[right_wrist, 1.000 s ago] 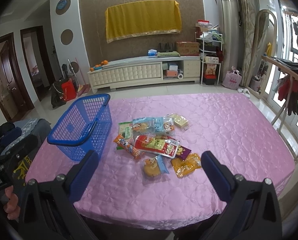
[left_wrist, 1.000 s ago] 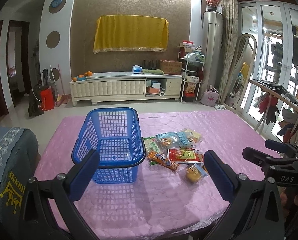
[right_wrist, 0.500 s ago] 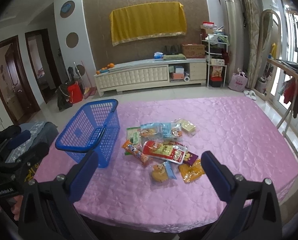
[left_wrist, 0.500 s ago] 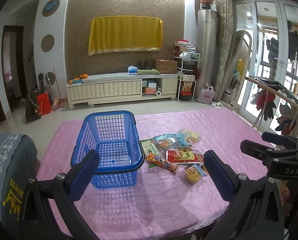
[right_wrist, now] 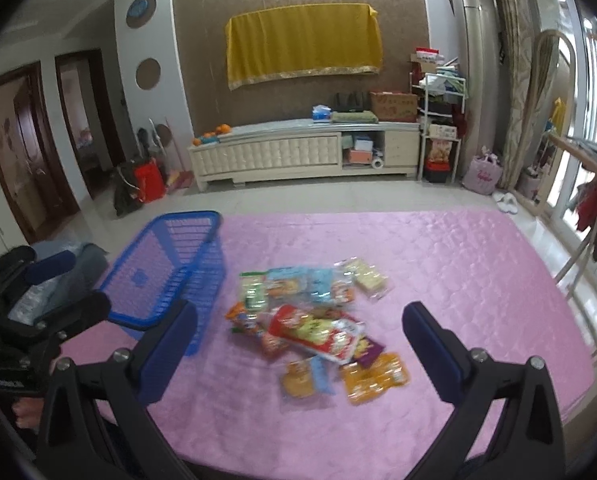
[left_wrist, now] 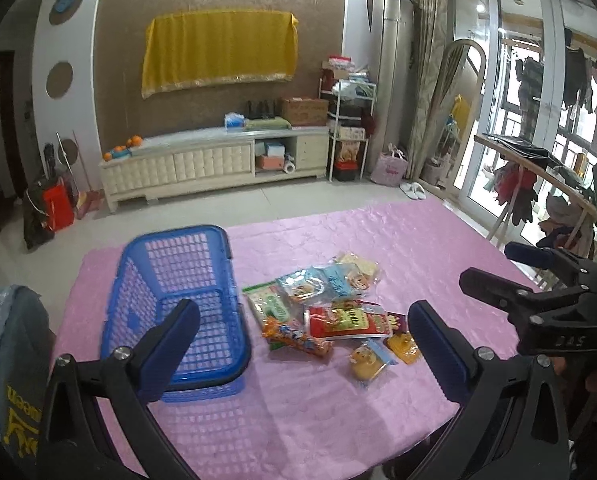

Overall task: Organize snacks
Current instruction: 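Lower the left tool onto the light-blue Dan Huang Su cake pack and grasp it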

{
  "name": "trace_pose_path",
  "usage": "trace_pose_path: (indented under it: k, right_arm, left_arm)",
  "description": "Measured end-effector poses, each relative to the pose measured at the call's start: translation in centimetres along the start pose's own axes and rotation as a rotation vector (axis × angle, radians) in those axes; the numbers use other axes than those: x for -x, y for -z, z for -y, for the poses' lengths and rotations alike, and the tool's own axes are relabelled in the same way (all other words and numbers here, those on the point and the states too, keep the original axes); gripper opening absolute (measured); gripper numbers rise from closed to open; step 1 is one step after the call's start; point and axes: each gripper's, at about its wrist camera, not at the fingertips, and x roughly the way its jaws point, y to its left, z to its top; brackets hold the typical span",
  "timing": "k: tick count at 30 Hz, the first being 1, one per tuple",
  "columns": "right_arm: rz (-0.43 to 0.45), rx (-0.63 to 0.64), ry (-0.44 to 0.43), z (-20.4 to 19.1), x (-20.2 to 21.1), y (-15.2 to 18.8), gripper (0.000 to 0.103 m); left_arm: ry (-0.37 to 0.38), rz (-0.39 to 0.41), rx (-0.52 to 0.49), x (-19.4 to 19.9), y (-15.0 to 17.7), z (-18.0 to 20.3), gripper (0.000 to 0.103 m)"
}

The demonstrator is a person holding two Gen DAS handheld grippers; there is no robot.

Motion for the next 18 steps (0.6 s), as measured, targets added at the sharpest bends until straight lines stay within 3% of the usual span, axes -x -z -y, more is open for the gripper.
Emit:
trace_pose_path:
  k: [6, 12, 18]
  right_arm:
    - [-0.057, 0.087, -0.011, 2.7, -2.8, -0.6, 0.103]
    - [-0.119, 0.123, -0.041, 6.0, -6.0, -0.3, 0.103]
    - [-0.198, 0.133, -0.039, 8.5, -9.8, 1.3, 0.103]
  left_arm:
    - [0.016, -0.091, 0.025, -3.4, -0.3, 1.6, 0.103]
    - [-0.037, -0.230, 0.046, -8.3, 0.5, 4.2, 0.103]
    - [-0.090, -0.313, 0.088, -12.7, 1.7, 6.6, 0.099]
